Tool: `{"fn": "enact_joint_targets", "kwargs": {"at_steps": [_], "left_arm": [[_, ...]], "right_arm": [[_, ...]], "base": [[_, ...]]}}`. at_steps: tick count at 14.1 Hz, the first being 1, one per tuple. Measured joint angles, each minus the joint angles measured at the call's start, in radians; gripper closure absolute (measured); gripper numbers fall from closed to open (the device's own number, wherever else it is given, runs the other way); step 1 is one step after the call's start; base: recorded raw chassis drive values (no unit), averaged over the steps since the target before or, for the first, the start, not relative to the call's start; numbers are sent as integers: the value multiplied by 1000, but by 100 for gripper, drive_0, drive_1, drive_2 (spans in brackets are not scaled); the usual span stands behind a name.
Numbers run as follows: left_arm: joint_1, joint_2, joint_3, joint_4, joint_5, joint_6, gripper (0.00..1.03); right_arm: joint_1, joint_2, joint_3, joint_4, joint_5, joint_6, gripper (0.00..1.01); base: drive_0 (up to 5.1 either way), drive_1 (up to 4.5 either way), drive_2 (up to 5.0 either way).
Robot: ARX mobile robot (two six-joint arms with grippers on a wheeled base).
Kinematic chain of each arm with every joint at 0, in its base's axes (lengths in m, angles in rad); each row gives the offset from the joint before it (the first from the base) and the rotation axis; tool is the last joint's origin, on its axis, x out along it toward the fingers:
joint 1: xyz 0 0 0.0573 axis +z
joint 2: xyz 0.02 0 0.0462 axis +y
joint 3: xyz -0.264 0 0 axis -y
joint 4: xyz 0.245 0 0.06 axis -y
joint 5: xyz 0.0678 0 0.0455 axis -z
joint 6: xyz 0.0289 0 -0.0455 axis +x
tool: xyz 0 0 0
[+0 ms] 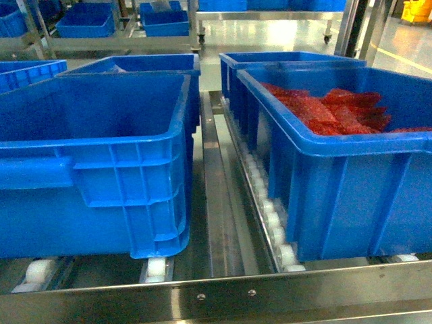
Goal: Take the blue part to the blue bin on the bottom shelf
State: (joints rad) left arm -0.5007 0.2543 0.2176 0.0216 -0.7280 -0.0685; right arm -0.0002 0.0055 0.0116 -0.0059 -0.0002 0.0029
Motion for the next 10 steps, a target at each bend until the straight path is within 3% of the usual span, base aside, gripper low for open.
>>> {"fn": "enact_joint_targets", "kwargs": {"at_steps": [8, 10], "left_arm": [[0, 0, 0, 2, 0, 0, 59], [0, -1, 0, 2, 0, 0, 59]], "right_arm": [[0, 0, 0, 2, 0, 0, 3], [0, 0, 0, 1, 0, 0, 3]], "base": [[0, 0, 0], [-7, 415, -430]]}}
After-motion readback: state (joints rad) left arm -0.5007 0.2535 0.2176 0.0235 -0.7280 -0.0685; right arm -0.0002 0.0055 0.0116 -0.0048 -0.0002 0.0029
